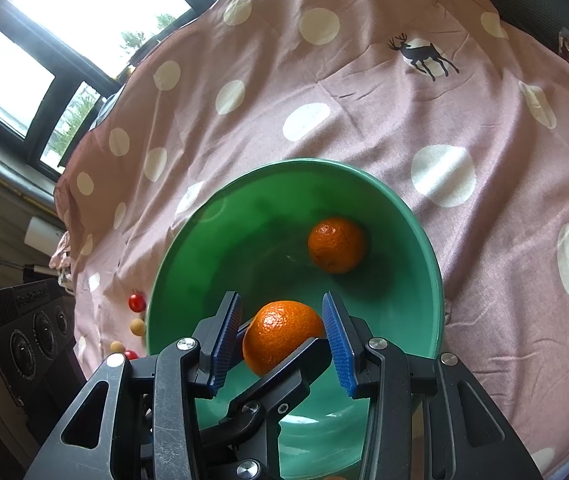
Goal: Organize fruits
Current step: 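Lower the mandarin into the green bowl and open the right gripper, then move both grippers back over the red cherry tomatoes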
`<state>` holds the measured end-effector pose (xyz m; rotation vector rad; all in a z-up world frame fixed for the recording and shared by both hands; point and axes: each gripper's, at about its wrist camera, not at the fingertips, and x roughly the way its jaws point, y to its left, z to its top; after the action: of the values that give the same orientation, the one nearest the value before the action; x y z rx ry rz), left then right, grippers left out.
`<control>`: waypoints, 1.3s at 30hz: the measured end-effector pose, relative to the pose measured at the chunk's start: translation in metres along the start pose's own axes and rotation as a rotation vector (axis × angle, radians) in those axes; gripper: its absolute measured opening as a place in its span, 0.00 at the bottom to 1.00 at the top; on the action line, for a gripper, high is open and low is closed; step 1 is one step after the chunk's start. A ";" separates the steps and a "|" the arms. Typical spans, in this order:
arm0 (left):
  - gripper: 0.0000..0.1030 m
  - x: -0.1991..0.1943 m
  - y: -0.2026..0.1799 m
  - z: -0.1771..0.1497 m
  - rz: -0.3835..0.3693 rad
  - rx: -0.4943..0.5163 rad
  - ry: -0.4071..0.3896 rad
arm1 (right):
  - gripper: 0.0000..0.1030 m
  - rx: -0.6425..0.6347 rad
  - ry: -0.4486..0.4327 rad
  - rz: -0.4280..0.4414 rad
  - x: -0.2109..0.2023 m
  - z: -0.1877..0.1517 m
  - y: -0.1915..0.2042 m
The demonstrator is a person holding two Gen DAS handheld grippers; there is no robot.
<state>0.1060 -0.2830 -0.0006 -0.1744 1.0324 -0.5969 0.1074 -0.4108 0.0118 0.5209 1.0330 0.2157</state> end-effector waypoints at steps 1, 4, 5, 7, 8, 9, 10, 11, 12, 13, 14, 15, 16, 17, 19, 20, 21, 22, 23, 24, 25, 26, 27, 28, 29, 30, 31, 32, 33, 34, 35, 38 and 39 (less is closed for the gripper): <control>0.45 0.000 0.000 0.000 0.001 0.001 -0.001 | 0.43 0.000 -0.001 0.001 0.000 0.000 0.000; 0.45 0.003 0.001 0.000 -0.003 -0.002 0.004 | 0.43 0.000 0.000 -0.001 0.000 0.000 0.000; 0.45 0.003 0.001 -0.001 -0.003 -0.002 0.006 | 0.43 0.001 0.001 -0.002 0.000 0.000 0.000; 0.45 0.005 0.002 -0.001 -0.003 -0.007 0.012 | 0.43 -0.001 0.001 -0.003 0.000 0.000 0.000; 0.45 0.006 0.002 -0.001 -0.001 -0.009 0.015 | 0.43 -0.002 0.002 -0.004 0.000 0.000 0.000; 0.45 0.007 0.002 -0.002 0.001 -0.010 0.017 | 0.43 -0.003 0.002 -0.005 0.000 0.000 0.001; 0.45 0.007 0.002 -0.001 0.003 -0.010 0.018 | 0.43 -0.003 0.003 -0.008 0.001 0.000 0.001; 0.45 0.008 0.002 -0.002 0.006 -0.010 0.018 | 0.43 -0.004 0.003 -0.010 0.001 0.000 0.001; 0.45 0.007 0.002 -0.002 0.009 -0.010 0.019 | 0.43 -0.006 0.002 -0.012 0.001 0.000 0.002; 0.45 0.007 0.001 -0.002 0.012 -0.009 0.017 | 0.43 -0.007 0.001 -0.015 0.001 0.000 0.002; 0.44 0.005 0.002 -0.002 0.010 -0.007 0.010 | 0.43 -0.006 0.000 -0.016 0.001 0.000 0.002; 0.45 0.002 0.002 -0.002 0.001 -0.007 -0.001 | 0.43 -0.004 -0.001 -0.014 0.001 0.000 0.002; 0.46 0.001 0.002 -0.002 -0.007 -0.007 -0.005 | 0.43 -0.001 -0.003 -0.008 0.000 0.000 0.001; 0.46 -0.002 0.002 -0.002 -0.013 -0.006 -0.007 | 0.44 0.002 -0.004 -0.004 0.000 0.000 0.002; 0.46 -0.008 0.001 -0.002 -0.010 -0.002 -0.017 | 0.46 0.004 -0.009 -0.008 -0.001 0.000 0.002; 0.46 -0.012 0.001 -0.002 -0.003 0.002 -0.023 | 0.47 0.003 -0.015 -0.013 -0.002 0.000 0.002; 0.46 -0.016 0.002 -0.003 0.003 0.005 -0.032 | 0.47 0.002 -0.023 -0.016 -0.004 0.000 0.003; 0.46 -0.020 0.003 -0.004 0.007 0.005 -0.039 | 0.48 0.003 -0.035 -0.013 -0.006 0.000 0.004; 0.46 -0.025 0.005 -0.005 0.005 0.000 -0.049 | 0.51 0.002 -0.044 -0.009 -0.008 0.000 0.005; 0.47 -0.031 0.008 -0.007 0.000 -0.008 -0.060 | 0.54 -0.001 -0.053 -0.007 -0.011 0.000 0.007; 0.48 -0.037 0.011 -0.008 -0.003 -0.017 -0.071 | 0.59 -0.003 -0.064 -0.004 -0.014 0.000 0.009; 0.51 -0.042 0.015 -0.010 -0.003 -0.026 -0.083 | 0.62 -0.006 -0.071 -0.001 -0.016 -0.001 0.012; 0.52 -0.049 0.019 -0.012 0.002 -0.034 -0.099 | 0.63 -0.012 -0.077 0.002 -0.018 -0.001 0.015; 0.53 -0.056 0.022 -0.014 0.010 -0.041 -0.112 | 0.65 -0.022 -0.087 0.008 -0.021 -0.002 0.019; 0.54 -0.063 0.026 -0.017 0.020 -0.050 -0.125 | 0.69 -0.030 -0.096 0.016 -0.023 -0.003 0.024; 0.55 -0.071 0.031 -0.019 0.029 -0.058 -0.139 | 0.71 -0.039 -0.108 0.029 -0.026 -0.004 0.029; 0.57 -0.079 0.036 -0.021 0.034 -0.068 -0.156 | 0.75 -0.046 -0.118 0.040 -0.028 -0.005 0.033; 0.61 -0.088 0.041 -0.024 0.037 -0.083 -0.174 | 0.78 -0.057 -0.126 0.051 -0.030 -0.006 0.038; 0.62 -0.097 0.047 -0.027 0.041 -0.097 -0.192 | 0.79 -0.067 -0.132 0.060 -0.031 -0.008 0.044; 0.65 -0.106 0.052 -0.029 0.046 -0.109 -0.211 | 0.81 -0.082 -0.136 0.067 -0.032 -0.010 0.050; 0.70 -0.116 0.058 -0.033 0.053 -0.121 -0.230 | 0.82 -0.095 -0.138 0.070 -0.032 -0.012 0.056; 0.79 -0.144 0.077 -0.045 0.097 -0.156 -0.285 | 0.82 -0.140 -0.142 0.090 -0.030 -0.017 0.075; 0.79 -0.153 0.084 -0.050 0.115 -0.169 -0.299 | 0.82 -0.155 -0.140 0.093 -0.029 -0.019 0.082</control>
<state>0.0391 -0.1235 0.0542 -0.3401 0.7954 -0.3650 0.0818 -0.3465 0.0677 0.4379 0.8490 0.3345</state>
